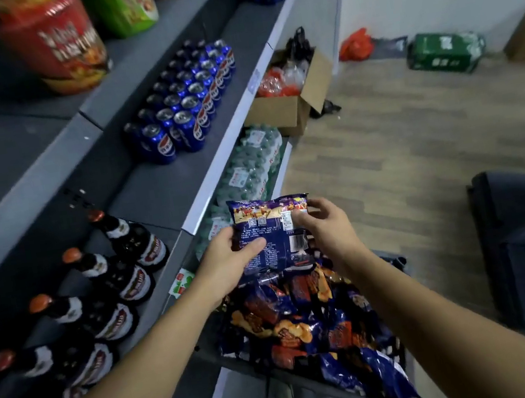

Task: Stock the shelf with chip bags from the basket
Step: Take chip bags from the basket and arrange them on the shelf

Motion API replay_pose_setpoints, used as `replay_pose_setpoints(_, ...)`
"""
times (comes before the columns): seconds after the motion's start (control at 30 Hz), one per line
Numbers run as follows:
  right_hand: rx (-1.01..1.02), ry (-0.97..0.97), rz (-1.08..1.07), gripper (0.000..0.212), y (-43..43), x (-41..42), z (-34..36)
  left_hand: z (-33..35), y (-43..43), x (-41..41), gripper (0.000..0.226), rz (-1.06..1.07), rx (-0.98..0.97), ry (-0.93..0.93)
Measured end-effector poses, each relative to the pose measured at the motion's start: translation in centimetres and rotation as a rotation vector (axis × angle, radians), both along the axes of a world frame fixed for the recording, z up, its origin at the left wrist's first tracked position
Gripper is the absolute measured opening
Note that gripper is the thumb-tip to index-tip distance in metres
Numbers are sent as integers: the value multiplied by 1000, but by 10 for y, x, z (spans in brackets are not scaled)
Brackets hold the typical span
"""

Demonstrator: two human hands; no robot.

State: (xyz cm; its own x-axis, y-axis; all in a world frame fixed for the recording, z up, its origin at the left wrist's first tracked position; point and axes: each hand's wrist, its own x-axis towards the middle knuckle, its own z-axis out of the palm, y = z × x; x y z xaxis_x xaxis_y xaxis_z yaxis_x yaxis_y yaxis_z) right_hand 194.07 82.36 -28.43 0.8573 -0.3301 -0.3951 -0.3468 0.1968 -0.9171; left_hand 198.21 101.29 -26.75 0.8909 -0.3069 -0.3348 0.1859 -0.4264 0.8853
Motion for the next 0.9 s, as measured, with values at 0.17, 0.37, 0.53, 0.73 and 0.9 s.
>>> replay_pose_setpoints(0.17, 37, -189, 58, 41, 24, 13, 78, 74, 25, -7, 33, 111, -45, -165)
replay_pose_setpoints(0.37, 81, -347, 187, 39, 79, 23, 152, 151, 79, -29, 66, 259, -69, -342)
replay_pose_setpoints(0.53, 117, -431, 328, 35, 144, 24, 199, 194, 136, -52, 25, 412, -71, -442)
replay_pose_setpoints(0.73, 149, -482, 516, 35, 248, 11, 238, 229, 231, -102, 20, 585, -54, -544)
replay_pose_setpoints(0.9, 130, -470, 742, 22, 356, -25, 256, 248, 322, -165, 25, 723, -42, -596)
